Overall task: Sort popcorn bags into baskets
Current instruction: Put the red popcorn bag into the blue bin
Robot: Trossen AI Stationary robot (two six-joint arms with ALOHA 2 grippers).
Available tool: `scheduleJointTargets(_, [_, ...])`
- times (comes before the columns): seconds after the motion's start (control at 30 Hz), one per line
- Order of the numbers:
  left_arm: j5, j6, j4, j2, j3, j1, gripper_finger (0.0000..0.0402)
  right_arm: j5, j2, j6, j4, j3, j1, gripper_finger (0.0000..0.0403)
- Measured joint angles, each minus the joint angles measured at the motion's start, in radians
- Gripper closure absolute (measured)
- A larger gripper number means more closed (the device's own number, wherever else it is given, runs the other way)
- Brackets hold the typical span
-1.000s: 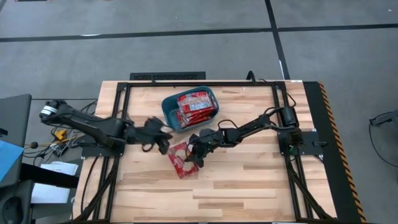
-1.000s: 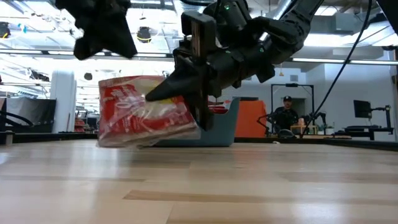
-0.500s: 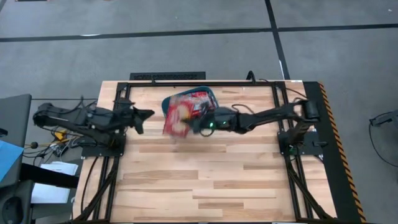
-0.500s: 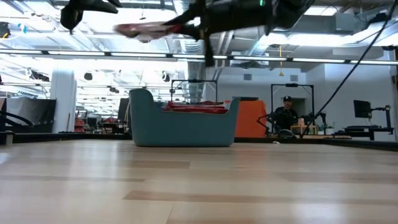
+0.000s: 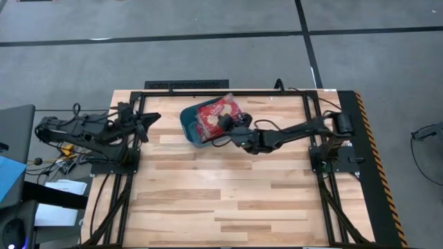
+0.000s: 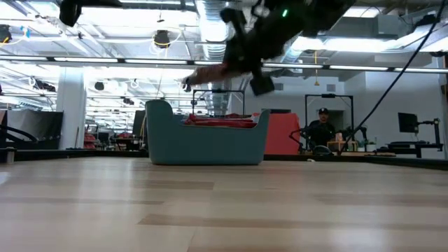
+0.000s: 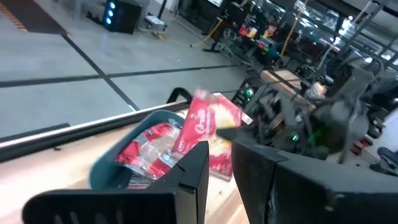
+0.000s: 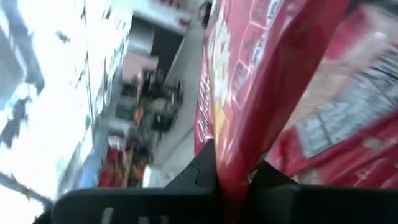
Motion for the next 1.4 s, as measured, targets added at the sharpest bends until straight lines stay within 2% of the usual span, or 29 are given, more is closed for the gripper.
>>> scheduleJointTargets(0.17, [-0.037,0.012,-0.005,-0.025,0.0,0.0,0.0344,0.084,0.102,0.211,0.008,0.021,-0.014,0.0364])
scheduleJointTargets(0.27, [-0.033,0.045,-0.017,-0.039,0.0,0.0,0.0344,0.091,0.146,0.289,0.002,0.044,-0.025,0.0357])
scheduleJointTargets(0.5, [-0.033,0.047,-0.054,-0.069,-0.001,0.0,0.0344,0.088,0.206,0.305,0.008,0.116,-0.037,0.0352])
scheduleJointTargets(0.9, [-0.021,0.038,-0.075,-0.084,-0.001,0.0,0.0344,0.116,0.208,0.291,-0.003,0.124,-0.042,0.0346])
scheduleJointTargets(1.03, [-0.002,0.038,-0.075,-0.084,-0.001,0.0,0.0344,0.113,0.208,0.291,-0.002,0.124,-0.042,0.0315])
scheduleJointTargets(1.4, [0.013,0.039,-0.075,-0.084,-0.001,0.0,0.0344,0.114,0.208,0.302,0.0,0.124,-0.055,0.0168])
